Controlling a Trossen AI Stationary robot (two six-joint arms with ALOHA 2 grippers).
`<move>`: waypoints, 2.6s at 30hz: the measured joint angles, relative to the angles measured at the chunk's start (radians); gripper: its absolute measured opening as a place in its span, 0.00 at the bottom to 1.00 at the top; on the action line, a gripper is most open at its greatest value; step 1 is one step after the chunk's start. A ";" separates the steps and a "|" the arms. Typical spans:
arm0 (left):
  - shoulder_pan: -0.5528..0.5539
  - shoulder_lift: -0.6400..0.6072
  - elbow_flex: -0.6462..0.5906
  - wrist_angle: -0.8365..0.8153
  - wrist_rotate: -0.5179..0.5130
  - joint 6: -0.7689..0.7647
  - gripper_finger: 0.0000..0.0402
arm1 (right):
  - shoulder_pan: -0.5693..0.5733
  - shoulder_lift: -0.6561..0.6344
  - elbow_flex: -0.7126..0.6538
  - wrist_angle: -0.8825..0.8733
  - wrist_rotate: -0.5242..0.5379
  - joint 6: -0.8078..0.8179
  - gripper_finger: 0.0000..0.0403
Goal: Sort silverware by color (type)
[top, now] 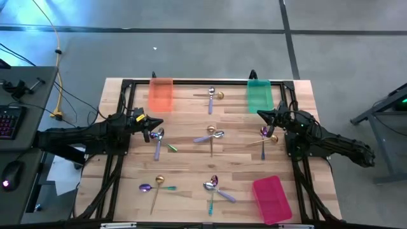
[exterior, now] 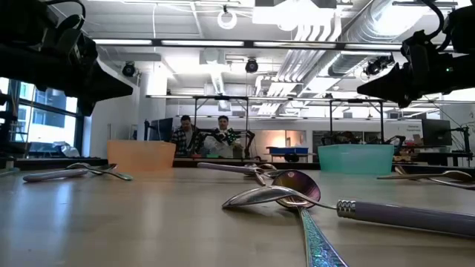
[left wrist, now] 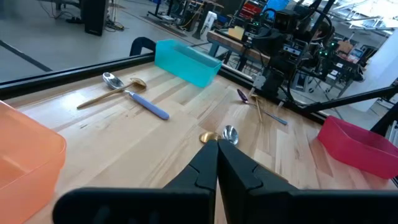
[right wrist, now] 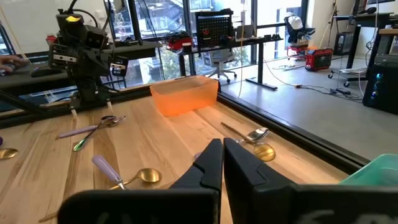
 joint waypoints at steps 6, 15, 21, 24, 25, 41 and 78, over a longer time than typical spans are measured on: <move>0.000 0.000 0.000 0.000 0.000 0.000 0.00 | 0.000 0.000 0.000 0.000 0.000 0.000 0.00; 0.000 0.000 0.000 0.000 0.000 0.000 0.00 | 0.000 0.000 0.000 0.000 0.000 0.000 0.00; 0.000 0.000 0.000 0.000 0.000 0.000 0.00 | 0.000 0.000 0.000 0.000 0.000 0.000 0.00; 0.000 0.000 0.000 0.000 0.000 0.000 0.00 | 0.000 0.000 0.000 0.000 0.000 0.000 0.00; 0.000 0.000 0.000 0.000 0.000 0.000 0.00 | 0.000 0.000 0.000 0.000 0.000 0.000 0.00; 0.000 0.000 0.000 0.000 0.000 0.000 0.00 | 0.000 0.000 0.000 0.000 0.000 0.000 0.00; 0.000 0.003 0.000 0.180 0.055 0.194 0.00 | 0.214 0.913 0.377 0.473 0.014 -0.030 0.00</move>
